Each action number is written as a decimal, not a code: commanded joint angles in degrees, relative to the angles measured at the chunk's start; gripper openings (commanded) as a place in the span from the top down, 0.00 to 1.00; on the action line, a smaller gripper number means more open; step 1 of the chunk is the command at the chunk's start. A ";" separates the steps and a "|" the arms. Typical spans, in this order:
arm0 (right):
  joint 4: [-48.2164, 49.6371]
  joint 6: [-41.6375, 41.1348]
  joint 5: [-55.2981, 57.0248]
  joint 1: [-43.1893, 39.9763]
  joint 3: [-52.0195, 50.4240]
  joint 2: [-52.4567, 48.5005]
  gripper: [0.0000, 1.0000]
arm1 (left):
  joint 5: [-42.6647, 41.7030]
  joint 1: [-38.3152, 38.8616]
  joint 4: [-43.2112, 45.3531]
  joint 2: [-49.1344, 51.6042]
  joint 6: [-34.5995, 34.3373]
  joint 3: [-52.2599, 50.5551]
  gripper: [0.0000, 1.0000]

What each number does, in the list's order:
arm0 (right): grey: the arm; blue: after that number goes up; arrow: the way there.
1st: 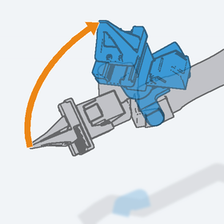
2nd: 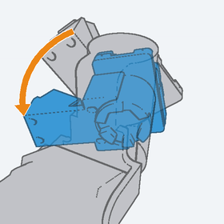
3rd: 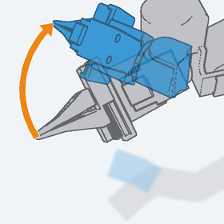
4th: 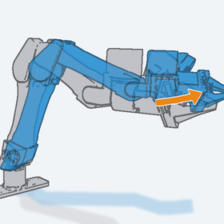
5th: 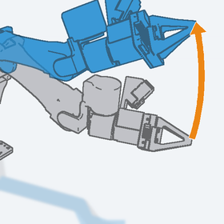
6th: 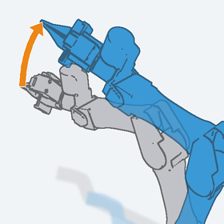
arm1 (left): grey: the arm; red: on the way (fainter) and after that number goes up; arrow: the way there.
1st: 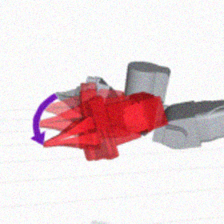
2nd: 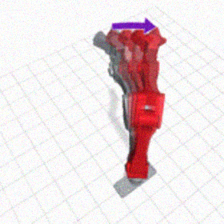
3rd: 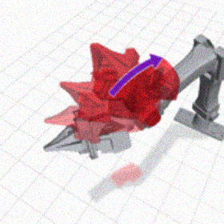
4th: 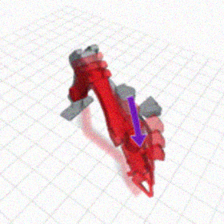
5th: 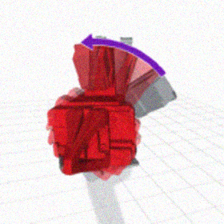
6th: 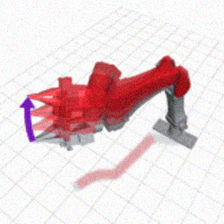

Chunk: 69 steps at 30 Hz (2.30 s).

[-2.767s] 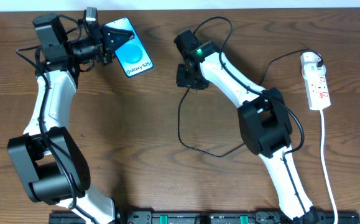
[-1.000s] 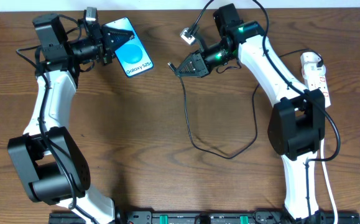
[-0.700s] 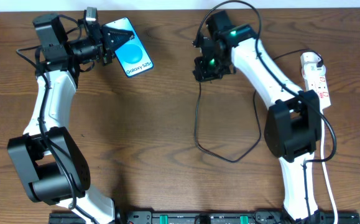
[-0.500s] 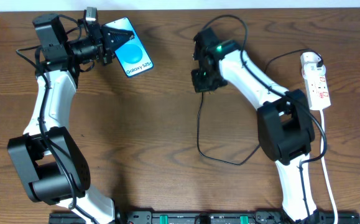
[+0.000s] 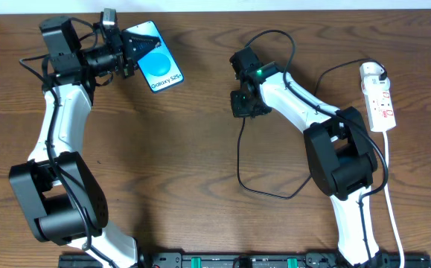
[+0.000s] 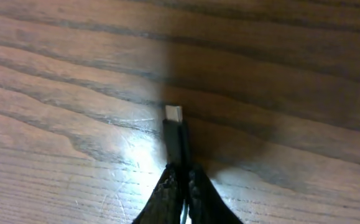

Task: Plug charger to phone and switch on socket
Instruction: 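Lift the USB-C plug with the right gripper and carry it toward the phone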

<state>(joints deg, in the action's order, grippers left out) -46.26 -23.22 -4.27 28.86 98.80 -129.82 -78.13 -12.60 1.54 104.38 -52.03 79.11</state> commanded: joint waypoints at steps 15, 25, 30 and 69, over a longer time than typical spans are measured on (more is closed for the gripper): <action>-1.07 -1.73 -1.29 -0.15 -1.84 -2.95 0.85 | -2.21 -0.31 0.48 -0.74 0.76 0.50 0.93; 4.81 5.79 -20.65 -1.84 -1.81 -2.93 0.99 | -2.25 -0.31 0.46 -0.74 0.74 0.50 0.93; 8.07 11.47 -36.83 -5.49 -1.77 -2.16 0.99 | -2.23 -0.31 0.46 -0.74 0.70 0.50 0.92; 19.89 7.32 -56.96 0.48 -1.79 20.20 0.99 | -1.25 0.57 26.43 -0.74 -20.61 0.50 0.93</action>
<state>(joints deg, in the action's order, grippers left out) -26.70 -14.57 -61.23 29.41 97.01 -110.61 -76.93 -12.32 27.29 104.38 -73.49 78.74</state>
